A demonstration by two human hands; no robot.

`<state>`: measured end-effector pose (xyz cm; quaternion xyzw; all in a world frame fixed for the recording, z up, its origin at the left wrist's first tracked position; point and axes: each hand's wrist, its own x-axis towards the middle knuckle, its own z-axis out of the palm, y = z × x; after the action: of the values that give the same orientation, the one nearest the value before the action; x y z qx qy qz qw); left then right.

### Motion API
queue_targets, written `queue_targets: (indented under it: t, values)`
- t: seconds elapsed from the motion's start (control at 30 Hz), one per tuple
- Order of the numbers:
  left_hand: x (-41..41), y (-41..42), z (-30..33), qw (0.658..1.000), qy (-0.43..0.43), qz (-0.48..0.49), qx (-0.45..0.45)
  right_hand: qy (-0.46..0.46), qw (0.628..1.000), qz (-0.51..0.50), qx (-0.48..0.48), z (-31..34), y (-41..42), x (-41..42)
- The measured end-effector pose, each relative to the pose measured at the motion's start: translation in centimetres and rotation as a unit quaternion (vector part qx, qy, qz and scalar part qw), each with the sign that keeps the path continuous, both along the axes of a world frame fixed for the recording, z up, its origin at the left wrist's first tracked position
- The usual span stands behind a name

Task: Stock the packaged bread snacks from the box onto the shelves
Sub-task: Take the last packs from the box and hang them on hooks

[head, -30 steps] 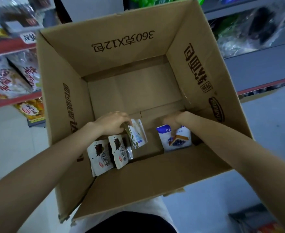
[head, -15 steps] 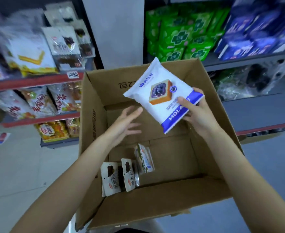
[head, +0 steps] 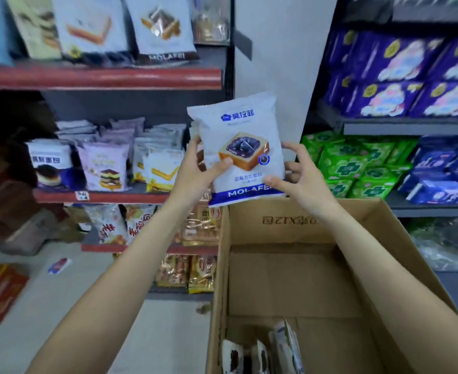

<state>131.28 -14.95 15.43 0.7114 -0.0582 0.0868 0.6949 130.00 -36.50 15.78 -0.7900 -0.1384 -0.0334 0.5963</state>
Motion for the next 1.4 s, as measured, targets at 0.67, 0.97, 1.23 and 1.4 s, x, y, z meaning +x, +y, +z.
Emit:
queue_targets:
  t: [0.67,0.97,1.23,1.4]
  values:
    - [20.1,14.2,16.0,0.931,-0.234,0.195,0.199,-0.245,0.945,-0.174,-0.126,13.8,19.4,22.4]
    - [21.0,15.4,14.0,0.874,-0.238,0.237,0.35,-0.187,0.935,-0.15,-0.261,13.0,19.5,25.1]
    - [16.3,15.7,12.3,0.848,-0.253,0.311,0.347,-0.236,0.928,-0.215,-0.191,11.8,18.5,20.5]
    - [10.4,13.4,8.8,0.905,-0.302,0.166,0.252,-0.347,0.901,-0.184,-0.186,6.9,14.5,12.3]
